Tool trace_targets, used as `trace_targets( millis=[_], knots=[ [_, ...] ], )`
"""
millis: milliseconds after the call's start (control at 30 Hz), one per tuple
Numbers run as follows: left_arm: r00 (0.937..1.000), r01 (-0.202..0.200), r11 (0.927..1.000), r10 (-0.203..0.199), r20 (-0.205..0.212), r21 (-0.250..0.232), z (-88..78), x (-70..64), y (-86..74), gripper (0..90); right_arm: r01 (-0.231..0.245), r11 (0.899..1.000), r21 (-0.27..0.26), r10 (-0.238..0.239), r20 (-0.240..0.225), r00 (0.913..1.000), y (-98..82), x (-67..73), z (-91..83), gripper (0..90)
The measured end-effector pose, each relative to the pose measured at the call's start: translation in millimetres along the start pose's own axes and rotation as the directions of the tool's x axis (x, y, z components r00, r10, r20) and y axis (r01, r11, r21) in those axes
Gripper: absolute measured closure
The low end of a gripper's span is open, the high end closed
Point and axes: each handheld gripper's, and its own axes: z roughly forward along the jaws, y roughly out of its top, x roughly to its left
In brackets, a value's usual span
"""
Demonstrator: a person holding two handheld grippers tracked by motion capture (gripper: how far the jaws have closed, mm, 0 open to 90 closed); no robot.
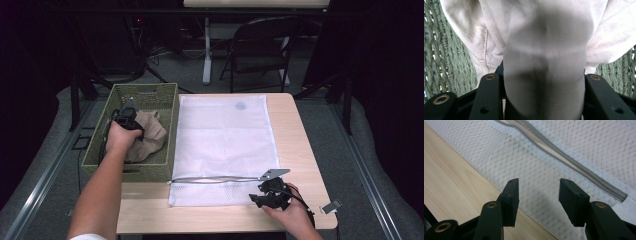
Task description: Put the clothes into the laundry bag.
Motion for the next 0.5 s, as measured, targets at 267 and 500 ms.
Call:
trace_targets(
  millis=[267,500],
  knots=[
    [0.9986,-0.048,0.9983,0.047,-0.024,-0.032,-18.6,-4.5,-0.8,53.5,-0.003,1.000,-0.006,0.003,-0.005,1.0000,0.2,0.7,0.0,50.6],
    [0.9985,-0.055,0.9966,0.055,-0.002,-0.061,-34.5,-5.8,-2.1,53.6,0.004,1.000,-0.003,-0.004,-0.004,1.0000,0.4,1.1,0.4,50.5]
  ],
)
